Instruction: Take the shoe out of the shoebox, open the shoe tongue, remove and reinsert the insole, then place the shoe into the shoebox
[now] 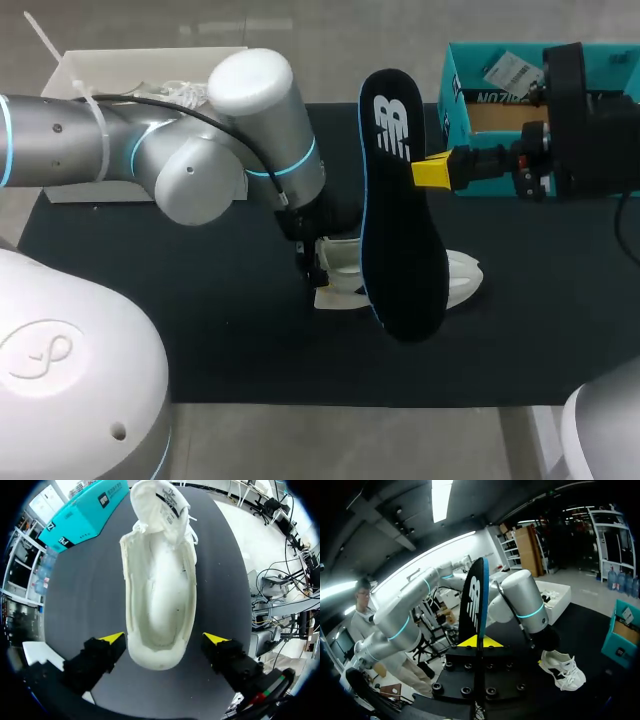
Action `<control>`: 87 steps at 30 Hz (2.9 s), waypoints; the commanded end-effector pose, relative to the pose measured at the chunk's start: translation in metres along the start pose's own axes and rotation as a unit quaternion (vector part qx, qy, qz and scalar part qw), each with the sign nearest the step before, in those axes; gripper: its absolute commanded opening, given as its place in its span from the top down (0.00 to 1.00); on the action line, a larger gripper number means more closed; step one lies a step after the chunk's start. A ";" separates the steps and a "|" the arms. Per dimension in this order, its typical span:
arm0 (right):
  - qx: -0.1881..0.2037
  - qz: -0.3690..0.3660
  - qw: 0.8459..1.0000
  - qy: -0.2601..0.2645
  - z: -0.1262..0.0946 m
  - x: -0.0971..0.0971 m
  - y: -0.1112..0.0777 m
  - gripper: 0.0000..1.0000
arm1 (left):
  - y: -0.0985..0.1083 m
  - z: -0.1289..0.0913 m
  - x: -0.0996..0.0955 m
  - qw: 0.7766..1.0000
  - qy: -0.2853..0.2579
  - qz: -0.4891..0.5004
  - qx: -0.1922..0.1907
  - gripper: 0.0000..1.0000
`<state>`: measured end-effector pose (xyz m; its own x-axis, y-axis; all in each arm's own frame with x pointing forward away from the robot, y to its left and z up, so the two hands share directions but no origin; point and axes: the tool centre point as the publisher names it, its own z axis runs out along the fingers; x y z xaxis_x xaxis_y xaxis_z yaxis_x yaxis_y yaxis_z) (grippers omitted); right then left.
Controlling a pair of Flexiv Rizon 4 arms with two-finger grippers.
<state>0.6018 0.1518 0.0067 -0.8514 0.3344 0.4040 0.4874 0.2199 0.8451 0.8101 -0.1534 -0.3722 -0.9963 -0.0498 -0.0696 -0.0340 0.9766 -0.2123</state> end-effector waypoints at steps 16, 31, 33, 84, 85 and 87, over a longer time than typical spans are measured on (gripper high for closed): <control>-0.005 0.000 0.973 -0.232 0.005 0.011 -0.004 1.00 | 0.003 -0.035 0.008 1.000 -0.006 0.015 -0.017 0.00; -0.005 0.000 0.973 -0.232 0.005 0.011 -0.004 1.00 | 0.000 -0.034 0.009 0.999 -0.025 0.013 -0.038 0.00; -0.005 0.000 0.973 -0.232 0.005 0.011 -0.004 1.00 | 0.000 -0.034 0.009 0.999 -0.025 0.013 -0.038 0.00; -0.005 0.000 0.973 -0.232 0.005 0.011 -0.004 1.00 | -0.104 0.026 -0.055 0.999 -0.013 0.050 -0.010 0.00; -0.005 0.000 0.973 -0.232 0.005 0.011 -0.004 1.00 | -0.105 0.029 -0.055 0.998 -0.009 0.056 -0.010 0.00; -0.005 0.000 0.973 -0.232 0.005 0.011 -0.004 1.00 | -0.106 0.034 -0.054 0.998 -0.005 0.056 -0.012 0.14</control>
<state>0.6024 0.1527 0.0068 -0.8502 0.3406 0.4014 0.4873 0.2210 0.8448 0.8655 -0.2534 -0.3661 -0.9921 0.0545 -0.1130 0.0746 0.9805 -0.1817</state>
